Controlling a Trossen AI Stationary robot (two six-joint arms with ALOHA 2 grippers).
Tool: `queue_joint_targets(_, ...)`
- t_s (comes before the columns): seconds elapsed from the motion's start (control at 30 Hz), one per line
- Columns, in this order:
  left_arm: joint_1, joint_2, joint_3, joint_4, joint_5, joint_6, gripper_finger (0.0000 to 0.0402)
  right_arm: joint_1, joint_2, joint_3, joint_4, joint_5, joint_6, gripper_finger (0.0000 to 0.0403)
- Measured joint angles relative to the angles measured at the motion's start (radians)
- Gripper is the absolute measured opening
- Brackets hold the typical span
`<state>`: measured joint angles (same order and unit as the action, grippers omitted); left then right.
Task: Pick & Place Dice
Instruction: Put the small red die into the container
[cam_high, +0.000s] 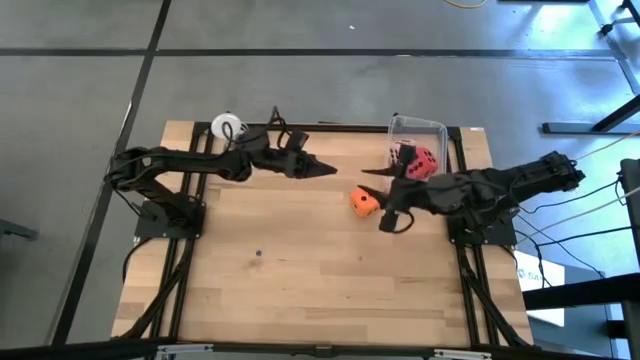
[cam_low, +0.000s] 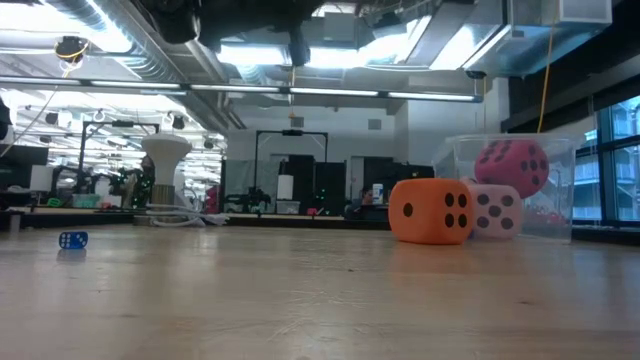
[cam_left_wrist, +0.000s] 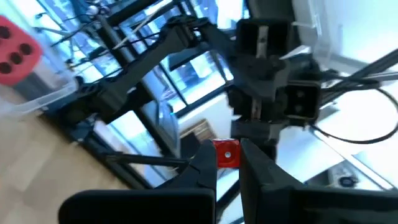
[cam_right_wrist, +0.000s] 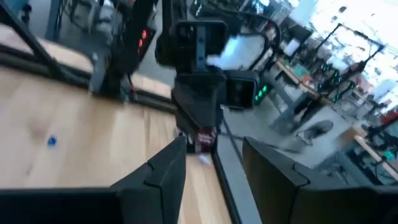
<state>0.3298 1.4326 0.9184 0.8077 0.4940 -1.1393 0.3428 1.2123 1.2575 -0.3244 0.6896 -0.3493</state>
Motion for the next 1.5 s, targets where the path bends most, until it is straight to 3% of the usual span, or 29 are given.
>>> queue_joint_targets(0.33, -0.004, 0.0, 0.0, 0.115, -0.008, -0.069, 0.001, -0.007, 0.1, 0.0, 0.102, 0.048, -0.024, 0.0201)
queue_joint_targets(0.57, -0.023, 0.0, 0.0, 0.118, -0.008, -0.07, 0.001, -0.009, 0.169, -0.001, 0.3, 0.204, -0.127, 0.0232)
queue_joint_targets(1.2, -0.028, 0.001, 0.042, 0.151, -0.028, -0.071, 0.001, -0.032, 0.205, -0.001, 0.348, 0.129, -0.112, 0.0221)
queue_joint_targets(1.5, -0.029, 0.001, 0.055, 0.063, -0.006, -0.028, 0.001, -0.039, 0.205, -0.001, 0.371, 0.13, -0.112, 0.0212)
